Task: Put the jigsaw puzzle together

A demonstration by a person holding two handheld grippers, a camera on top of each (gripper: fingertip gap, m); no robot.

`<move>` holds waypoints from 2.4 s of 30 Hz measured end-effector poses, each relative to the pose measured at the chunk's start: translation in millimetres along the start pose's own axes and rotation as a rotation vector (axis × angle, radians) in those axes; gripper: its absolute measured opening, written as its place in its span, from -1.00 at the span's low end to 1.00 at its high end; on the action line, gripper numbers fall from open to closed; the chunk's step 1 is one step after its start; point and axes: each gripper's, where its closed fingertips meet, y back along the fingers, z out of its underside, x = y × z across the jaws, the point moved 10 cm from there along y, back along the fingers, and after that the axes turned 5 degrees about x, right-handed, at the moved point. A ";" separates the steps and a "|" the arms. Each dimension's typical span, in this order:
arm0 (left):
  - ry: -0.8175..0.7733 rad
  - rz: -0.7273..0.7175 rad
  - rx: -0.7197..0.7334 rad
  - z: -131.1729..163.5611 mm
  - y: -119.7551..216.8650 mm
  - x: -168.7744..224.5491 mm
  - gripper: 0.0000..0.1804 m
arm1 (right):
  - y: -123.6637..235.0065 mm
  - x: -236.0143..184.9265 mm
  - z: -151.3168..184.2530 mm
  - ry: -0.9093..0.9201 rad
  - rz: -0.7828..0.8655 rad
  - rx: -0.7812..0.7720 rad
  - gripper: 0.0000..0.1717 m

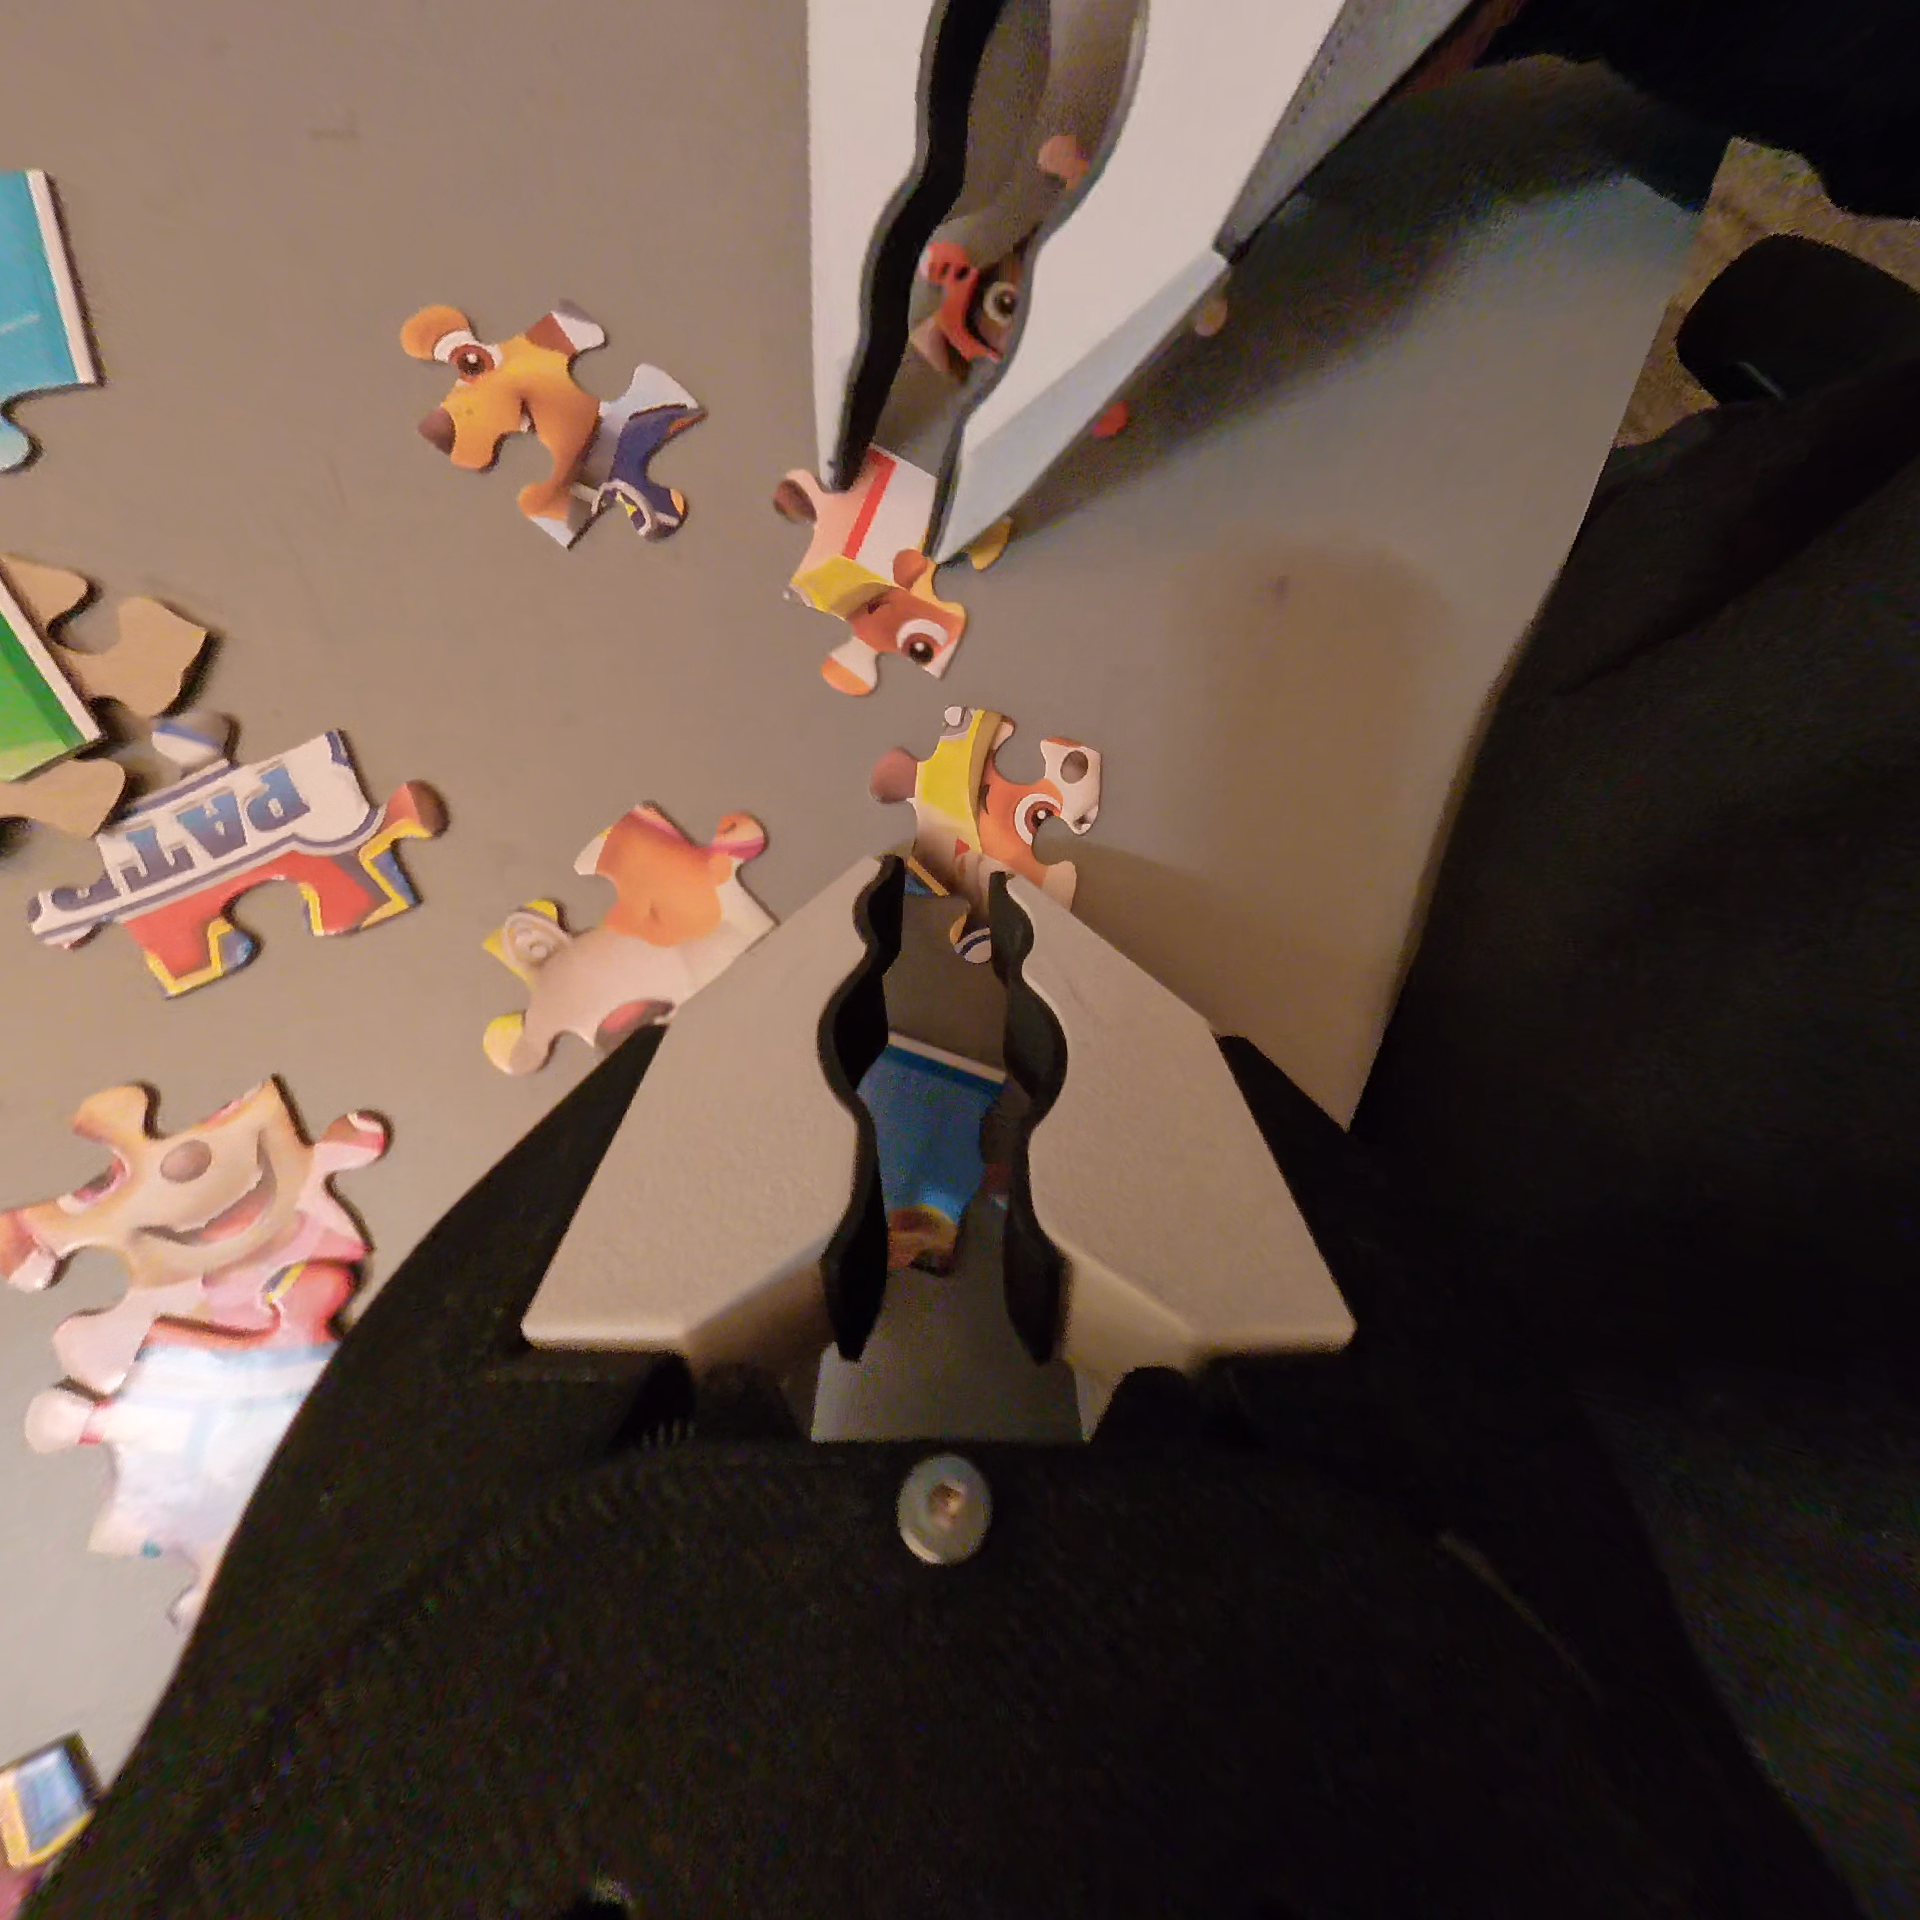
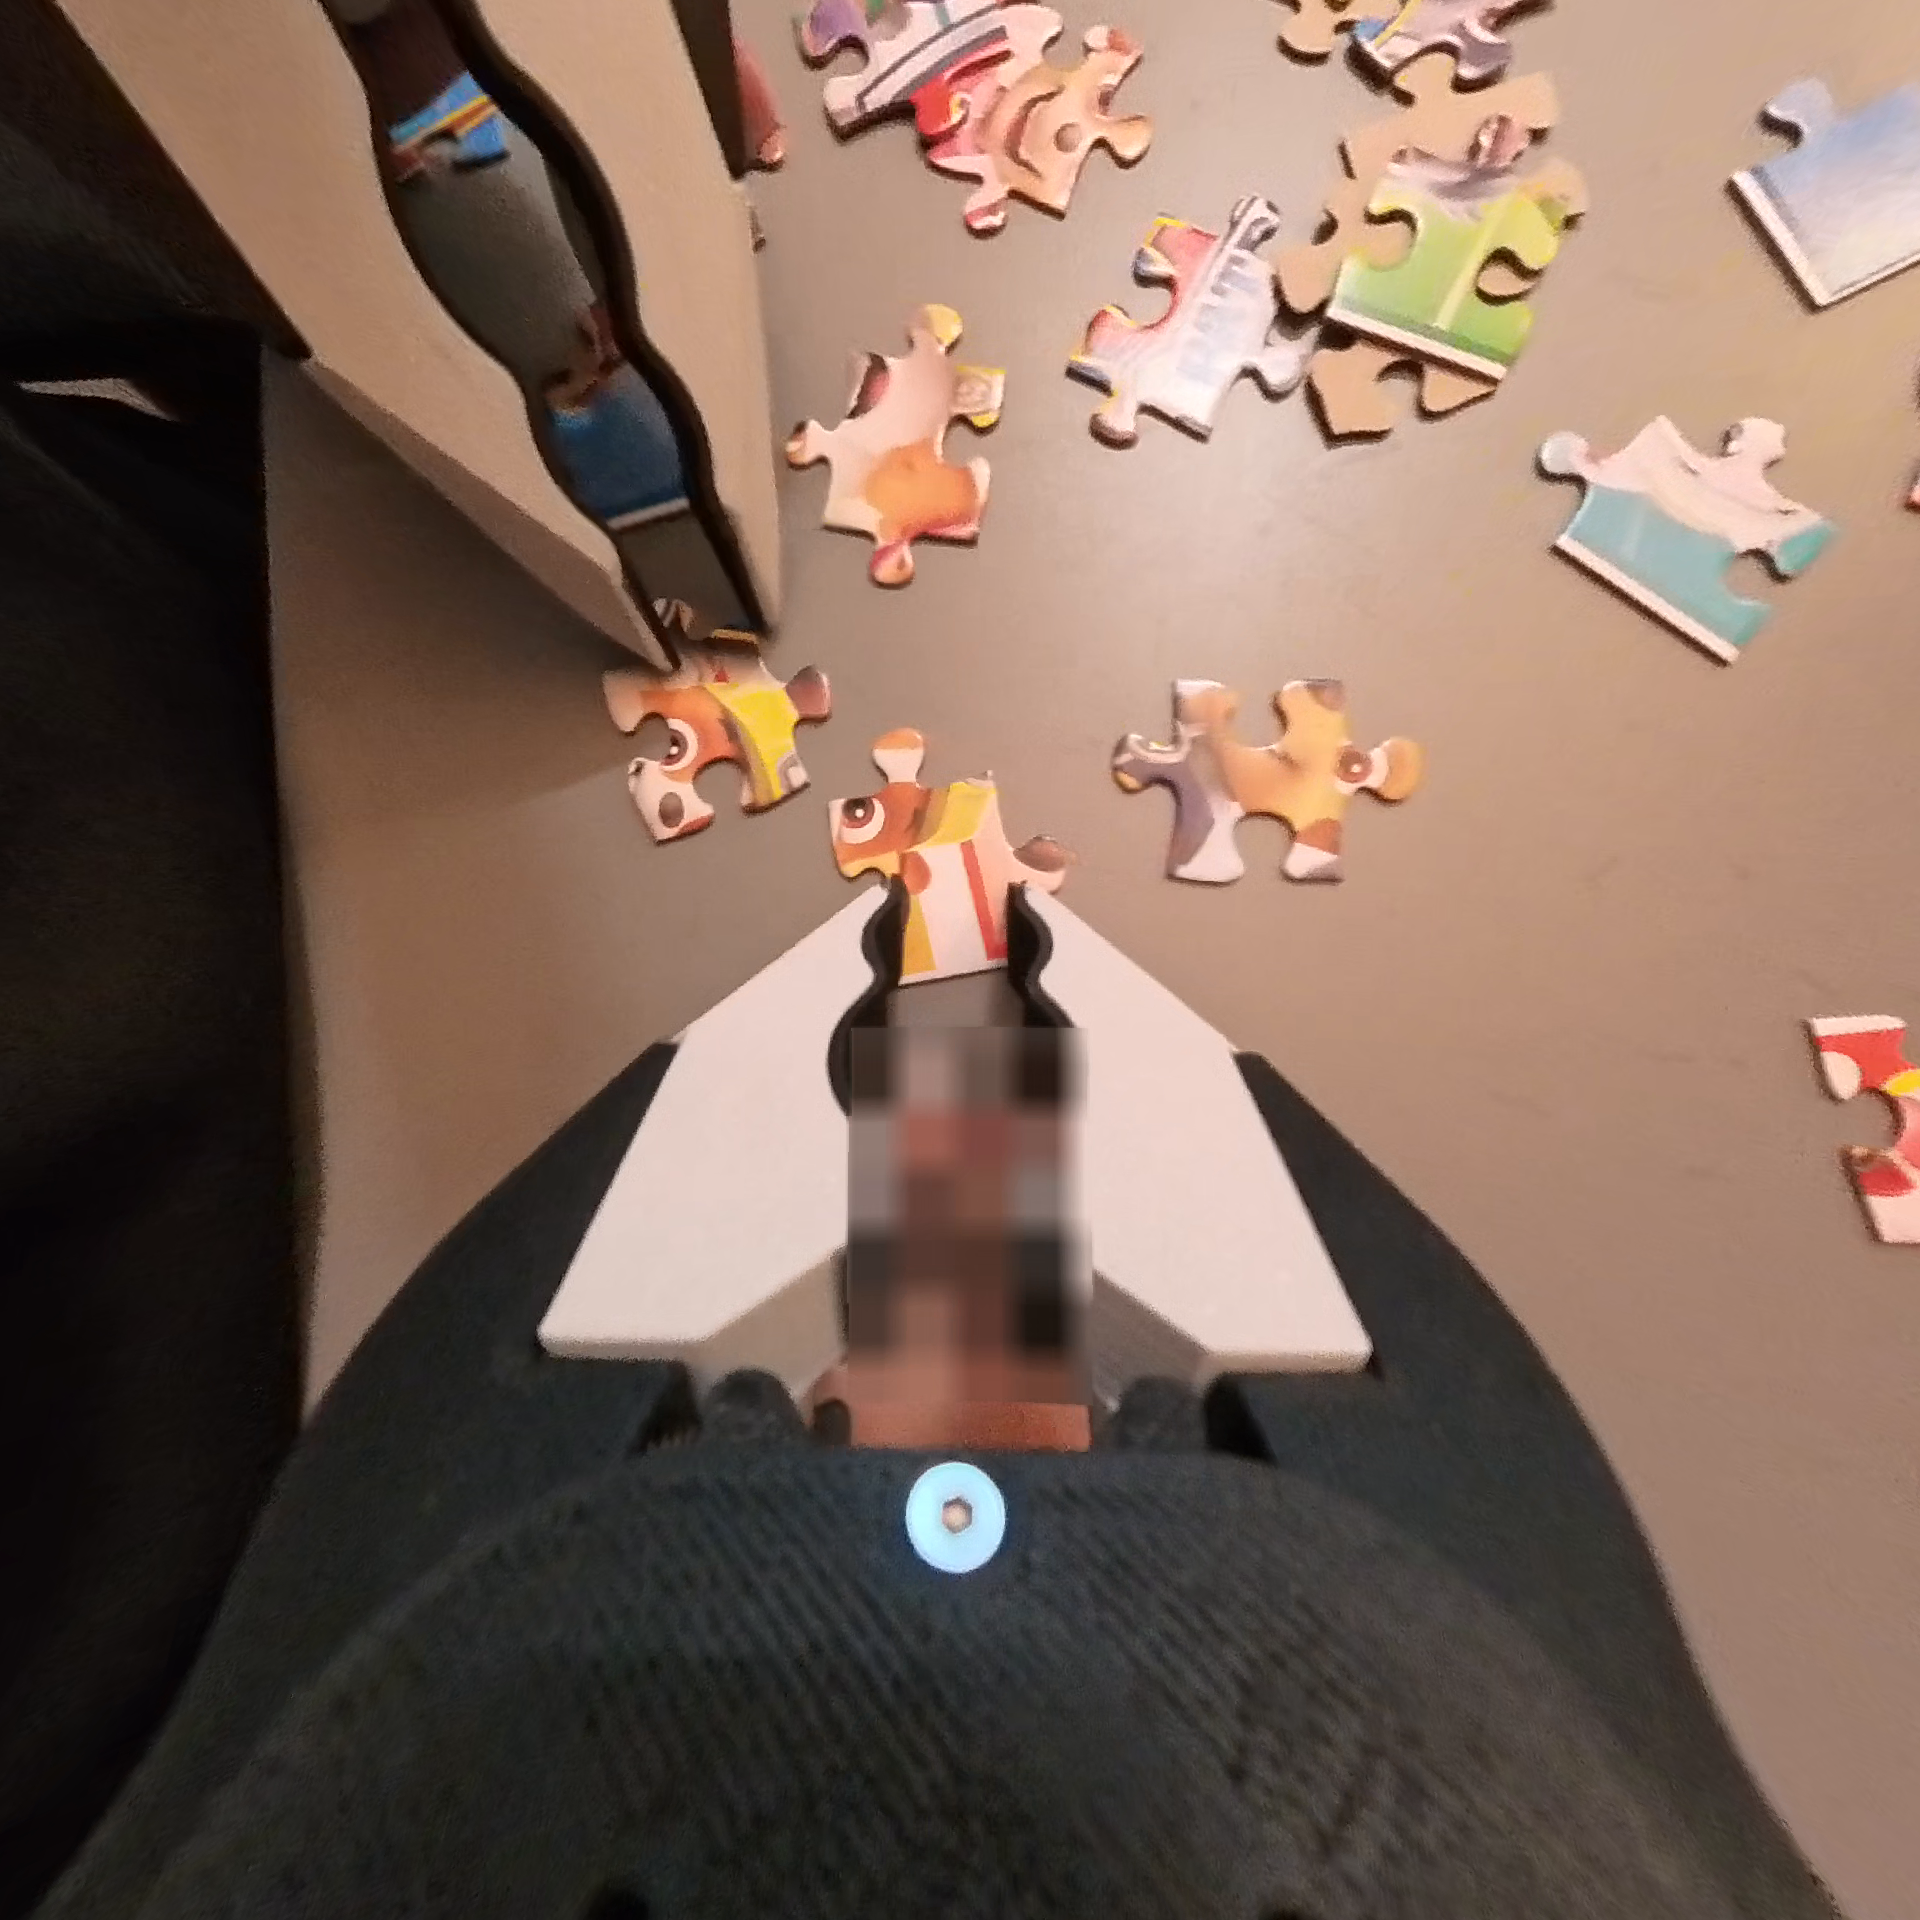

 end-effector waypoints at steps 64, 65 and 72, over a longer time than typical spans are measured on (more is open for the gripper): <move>-0.136 -0.060 0.048 -2.7 -14.2 37.8 -0.64 | 50.4 -79.4 63.0 -0.241 0.460 0.257 -0.54; -0.138 -0.057 0.055 -4.5 -13.7 38.3 -0.64 | 54.4 -75.1 65.9 -0.240 0.474 0.258 -0.53; -0.143 -0.009 0.112 -17.2 -13.6 35.0 -0.63 | 58.5 -49.8 72.8 -0.162 0.414 0.207 -0.37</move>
